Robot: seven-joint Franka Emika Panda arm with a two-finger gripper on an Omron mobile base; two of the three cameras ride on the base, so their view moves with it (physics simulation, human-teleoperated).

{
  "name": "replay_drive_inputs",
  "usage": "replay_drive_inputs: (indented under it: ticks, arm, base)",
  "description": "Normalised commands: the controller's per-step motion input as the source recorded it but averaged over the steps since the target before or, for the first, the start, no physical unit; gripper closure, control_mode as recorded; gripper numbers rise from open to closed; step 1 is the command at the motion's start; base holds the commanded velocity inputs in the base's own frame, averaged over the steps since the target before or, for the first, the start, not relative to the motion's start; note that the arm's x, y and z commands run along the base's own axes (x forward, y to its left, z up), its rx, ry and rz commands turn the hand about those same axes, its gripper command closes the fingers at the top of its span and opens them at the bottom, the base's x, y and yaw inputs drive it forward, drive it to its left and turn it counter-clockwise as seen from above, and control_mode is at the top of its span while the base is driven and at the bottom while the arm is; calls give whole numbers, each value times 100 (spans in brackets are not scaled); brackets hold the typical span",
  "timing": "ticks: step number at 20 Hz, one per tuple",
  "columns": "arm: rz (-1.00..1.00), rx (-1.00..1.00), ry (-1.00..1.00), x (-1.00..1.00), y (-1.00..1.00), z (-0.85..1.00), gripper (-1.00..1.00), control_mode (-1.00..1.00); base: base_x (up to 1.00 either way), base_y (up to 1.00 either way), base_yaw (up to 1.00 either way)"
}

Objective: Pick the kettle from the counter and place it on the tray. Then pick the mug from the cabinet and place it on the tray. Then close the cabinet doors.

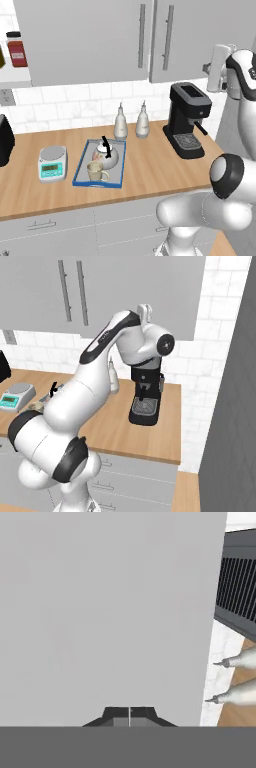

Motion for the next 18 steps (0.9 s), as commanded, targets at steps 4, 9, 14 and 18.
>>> replay_drive_inputs:
  ticks: [4,9,14,18]
  arm:
    - [-6,0,-8,76,58,10,100,-100]
    - [-8,0,0,78,49,7,100,-100]
    - [-11,0,1,74,47,4,100,-100]
    - [-13,0,4,87,59,0,100,-100]
  base:
    - [0,0,0]
    - [0,0,0]
    - [0,0,0]
    - [0,0,0]
